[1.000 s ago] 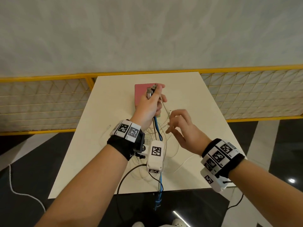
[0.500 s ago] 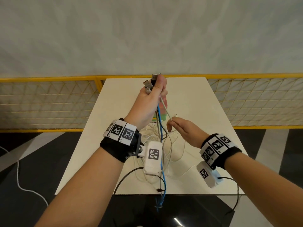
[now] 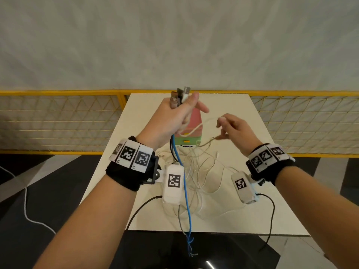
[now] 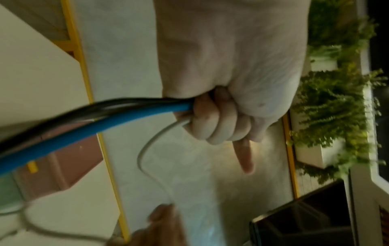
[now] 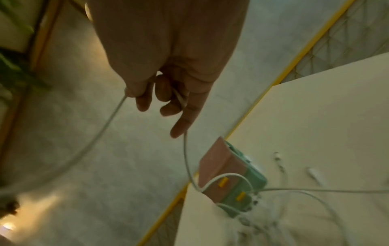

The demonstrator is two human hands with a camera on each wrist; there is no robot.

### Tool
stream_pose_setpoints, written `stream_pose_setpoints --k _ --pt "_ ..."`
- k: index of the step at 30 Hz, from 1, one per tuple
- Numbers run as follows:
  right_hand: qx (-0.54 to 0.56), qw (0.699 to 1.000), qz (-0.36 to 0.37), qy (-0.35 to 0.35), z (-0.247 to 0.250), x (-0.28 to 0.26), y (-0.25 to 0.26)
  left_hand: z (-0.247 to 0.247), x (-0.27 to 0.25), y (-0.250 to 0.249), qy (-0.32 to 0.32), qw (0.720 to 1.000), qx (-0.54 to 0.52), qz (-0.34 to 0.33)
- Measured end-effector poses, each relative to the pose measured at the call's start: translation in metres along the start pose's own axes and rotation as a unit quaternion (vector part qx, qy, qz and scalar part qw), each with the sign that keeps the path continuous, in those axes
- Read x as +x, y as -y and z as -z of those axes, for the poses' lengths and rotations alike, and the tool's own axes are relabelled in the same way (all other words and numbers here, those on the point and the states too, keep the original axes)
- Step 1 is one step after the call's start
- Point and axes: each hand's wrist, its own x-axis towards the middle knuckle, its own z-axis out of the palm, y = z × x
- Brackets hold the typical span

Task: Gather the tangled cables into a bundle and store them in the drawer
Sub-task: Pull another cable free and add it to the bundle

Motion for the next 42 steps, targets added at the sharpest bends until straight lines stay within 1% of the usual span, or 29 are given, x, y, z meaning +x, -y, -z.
stream_pose_setpoints --k 2,3,4,6,8,9,10,12,14,17,19,21,23,25,26,28,29,32,34,35,37,38,40,42 --pt "-0.025 0.998 0.059 -0.017 0.001 0.006 0.020 -0.008 0.000 0.005 0.005 0.996 0.087 0.012" --pt "-0.063 0.993 0.095 -0.017 0.001 0.009 0.031 -0.012 0.001 0.008 -0.001 0.994 0.109 0.021" --pt "-0.113 0.985 0.132 -0.015 0.000 0.010 0.040 -0.017 0.004 0.011 -0.013 0.992 0.119 0.031" --pt "-0.208 0.957 0.200 0.002 -0.001 0.013 0.053 -0.024 0.010 0.016 -0.048 0.990 0.119 0.057" --pt "-0.259 0.933 0.247 0.021 -0.001 0.016 0.058 -0.025 0.014 0.020 -0.060 0.988 0.116 0.081" --pt "-0.266 0.929 0.256 0.027 0.000 0.017 0.059 -0.025 0.014 0.020 -0.056 0.987 0.118 0.093" --pt "-0.256 0.932 0.254 0.033 0.002 0.017 0.059 -0.024 0.015 0.020 -0.049 0.987 0.120 0.093" --pt "-0.224 0.941 0.247 0.052 0.009 0.016 0.059 -0.021 0.014 0.018 -0.049 0.989 0.118 0.071" --pt "-0.211 0.946 0.231 0.081 0.013 0.016 0.053 -0.017 0.015 0.013 -0.081 0.990 0.107 0.033" --pt "-0.178 0.965 0.163 0.106 0.013 0.019 0.037 -0.012 0.018 0.001 -0.135 0.988 0.070 -0.018" --pt "-0.138 0.976 0.134 0.100 0.015 0.022 0.026 -0.008 0.020 -0.008 -0.155 0.987 0.024 -0.037" --pt "-0.120 0.982 0.109 0.094 0.019 0.024 0.015 -0.003 0.021 -0.011 -0.167 0.985 0.002 -0.053" --pt "-0.128 0.985 0.083 0.086 0.023 0.027 0.007 0.001 0.021 -0.007 -0.172 0.983 0.012 -0.058" --pt "-0.156 0.983 0.071 0.070 0.025 0.030 0.004 0.008 0.025 0.001 -0.193 0.977 0.077 -0.050" --pt "-0.171 0.981 0.069 0.057 0.025 0.030 0.005 0.012 0.027 0.005 -0.205 0.970 0.117 -0.052" --pt "-0.210 0.973 0.084 0.038 0.024 0.030 0.013 0.020 0.030 0.011 -0.206 0.957 0.196 -0.056" --pt "-0.231 0.967 0.104 0.039 0.022 0.030 0.020 0.021 0.030 0.014 -0.188 0.952 0.237 -0.056" --pt "-0.268 0.945 0.174 0.066 0.015 0.028 0.047 0.008 0.028 0.017 -0.077 0.956 0.282 -0.024" --pt "-0.281 0.933 0.213 0.073 0.013 0.029 0.062 -0.001 0.027 0.020 -0.037 0.961 0.274 0.006" --pt "-0.285 0.929 0.225 0.075 0.013 0.030 0.066 -0.003 0.026 0.020 -0.032 0.966 0.255 0.014" --pt "-0.283 0.928 0.227 0.080 0.015 0.031 0.069 -0.005 0.023 0.019 -0.048 0.974 0.220 0.007" --pt "-0.276 0.932 0.219 0.087 0.015 0.032 0.066 -0.006 0.022 0.018 -0.060 0.974 0.217 -0.012" --pt "-0.243 0.945 0.196 0.101 0.015 0.033 0.057 -0.010 0.020 0.012 -0.083 0.974 0.207 -0.051" --pt "-0.181 0.964 0.167 0.101 0.016 0.034 0.046 -0.011 0.019 0.005 -0.126 0.975 0.170 -0.070"
